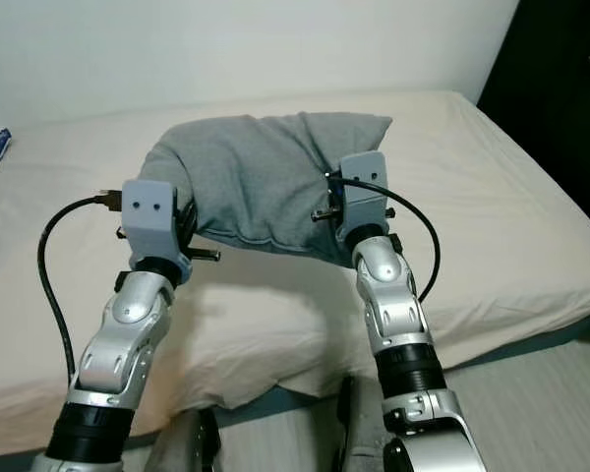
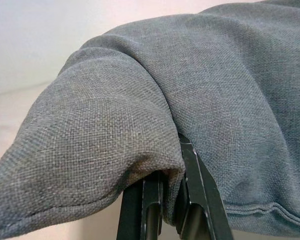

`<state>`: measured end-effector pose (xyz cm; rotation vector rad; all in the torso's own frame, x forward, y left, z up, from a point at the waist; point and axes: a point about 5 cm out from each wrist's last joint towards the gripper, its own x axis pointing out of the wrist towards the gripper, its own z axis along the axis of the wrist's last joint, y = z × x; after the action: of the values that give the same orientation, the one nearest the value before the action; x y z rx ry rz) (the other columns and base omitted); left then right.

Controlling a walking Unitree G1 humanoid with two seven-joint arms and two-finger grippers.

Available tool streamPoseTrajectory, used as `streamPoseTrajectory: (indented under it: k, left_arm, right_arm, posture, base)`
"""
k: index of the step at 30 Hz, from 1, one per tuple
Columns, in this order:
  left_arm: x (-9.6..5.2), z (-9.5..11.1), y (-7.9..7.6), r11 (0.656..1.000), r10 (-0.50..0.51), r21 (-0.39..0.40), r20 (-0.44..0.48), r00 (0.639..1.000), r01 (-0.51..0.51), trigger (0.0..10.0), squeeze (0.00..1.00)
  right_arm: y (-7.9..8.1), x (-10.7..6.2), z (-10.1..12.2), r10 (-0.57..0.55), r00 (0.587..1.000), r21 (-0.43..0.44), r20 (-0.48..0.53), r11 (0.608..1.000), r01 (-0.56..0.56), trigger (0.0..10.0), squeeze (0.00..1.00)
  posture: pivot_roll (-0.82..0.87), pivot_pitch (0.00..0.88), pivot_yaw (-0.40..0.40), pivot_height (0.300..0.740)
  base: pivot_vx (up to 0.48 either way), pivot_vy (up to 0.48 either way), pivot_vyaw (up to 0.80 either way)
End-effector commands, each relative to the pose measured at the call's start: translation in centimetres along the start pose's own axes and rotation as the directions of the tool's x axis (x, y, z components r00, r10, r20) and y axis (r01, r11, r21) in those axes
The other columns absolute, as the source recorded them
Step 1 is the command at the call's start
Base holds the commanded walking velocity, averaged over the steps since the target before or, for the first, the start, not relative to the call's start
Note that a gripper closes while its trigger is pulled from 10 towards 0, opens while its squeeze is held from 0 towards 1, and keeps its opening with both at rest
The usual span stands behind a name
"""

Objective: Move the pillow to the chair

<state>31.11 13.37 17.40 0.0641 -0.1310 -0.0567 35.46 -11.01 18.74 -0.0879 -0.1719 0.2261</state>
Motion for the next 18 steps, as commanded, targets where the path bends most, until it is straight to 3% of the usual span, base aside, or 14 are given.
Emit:
streamPoseTrajectory:
  k: [1, 18]
  left_arm:
    - [-0.12, 0.63, -1.46, 0.997, -0.081, 0.009, 0.041, 0.996, 0.081, 10.0, 0.0]
    - [-0.15, 0.56, -1.32, 0.997, -0.073, 0.007, 0.041, 0.996, 0.073, 10.0, 0.0]
  right_arm:
    - [1.45, 0.24, 1.26, 0.064, 0.997, -0.011, 0.053, 0.998, -0.063, 10.0, 0.0]
    - [1.62, 0.38, 1.33, 0.077, 0.996, -0.01, 0.052, 0.997, -0.077, 10.0, 0.0]
  posture:
    - [-0.02, 0.11, -0.034, 0.657]
    - [-0.02, 0.112, -0.038, 0.707]
  base:
    - [0.0, 0.0, 0.0]
    - [0.0, 0.0, 0.0]
